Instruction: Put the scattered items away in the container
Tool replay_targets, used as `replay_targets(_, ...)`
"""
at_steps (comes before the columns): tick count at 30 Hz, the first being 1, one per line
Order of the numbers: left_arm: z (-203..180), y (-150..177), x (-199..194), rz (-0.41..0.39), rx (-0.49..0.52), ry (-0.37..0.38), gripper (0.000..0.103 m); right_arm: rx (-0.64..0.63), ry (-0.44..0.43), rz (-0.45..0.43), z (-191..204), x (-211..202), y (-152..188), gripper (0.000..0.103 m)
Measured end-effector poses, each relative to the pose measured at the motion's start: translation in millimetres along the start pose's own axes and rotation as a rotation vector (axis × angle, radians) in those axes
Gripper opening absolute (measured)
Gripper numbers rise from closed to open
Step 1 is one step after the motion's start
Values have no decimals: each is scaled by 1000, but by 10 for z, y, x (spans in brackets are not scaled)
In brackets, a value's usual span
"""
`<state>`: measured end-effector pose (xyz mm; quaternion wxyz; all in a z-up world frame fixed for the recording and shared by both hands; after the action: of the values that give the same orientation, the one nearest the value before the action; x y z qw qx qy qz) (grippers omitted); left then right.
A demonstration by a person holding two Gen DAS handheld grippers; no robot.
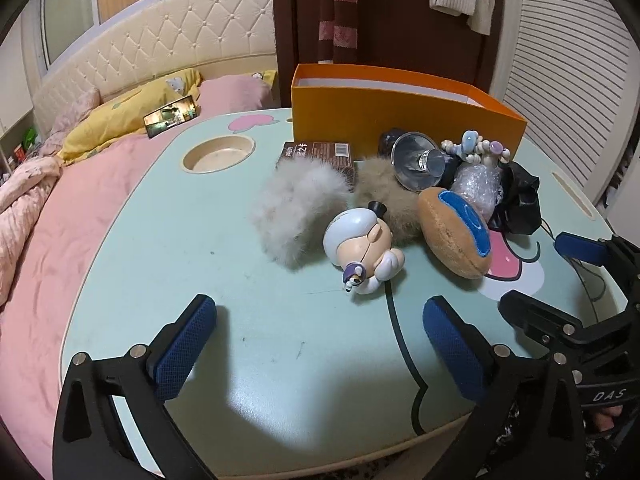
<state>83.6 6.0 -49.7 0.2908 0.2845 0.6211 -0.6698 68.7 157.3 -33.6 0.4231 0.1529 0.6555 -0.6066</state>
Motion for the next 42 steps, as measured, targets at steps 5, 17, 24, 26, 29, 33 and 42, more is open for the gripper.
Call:
replay_targets(5,-9,-3,-14,0,0,1,103,0,0,-1,-7,-8,5,103)
replay_targets(17,-11,-8,-14,-1,0,0,103,1,0,-1,-1,-10,10,103)
replay_targets(24,21,-27,-40,-16,-10,15,102,14,2,-17,-16,-46,28,103)
replay_targets(26,77,-60,-76,-32,-34,32,100,27,-4,-31,-40,-74,32,103)
replay_targets(29,198,-128,-150,-75,-82,42,95,44,-27,-57,-66,-128,20,103)
replay_targets(33,234,-188,-204,-90,-132,133,74,26,-46,-143,-51,-294,-68,92)
replay_targets(42,-23,-236,-24,-10,-89,186,55,-6,-65,-147,-24,-188,-410,68)
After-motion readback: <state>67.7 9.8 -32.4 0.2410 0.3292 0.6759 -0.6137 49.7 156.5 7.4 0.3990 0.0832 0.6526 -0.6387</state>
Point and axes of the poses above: each gripper's, at about its wrist camera, not at the fingertips, and x roughly the way its jaws point, z to its left, y to its underside, the point moved 5 cm from there along x, roughly the way its jaws point, and after that the axes turned 5 degrees about -y, right-handed, at the moved point
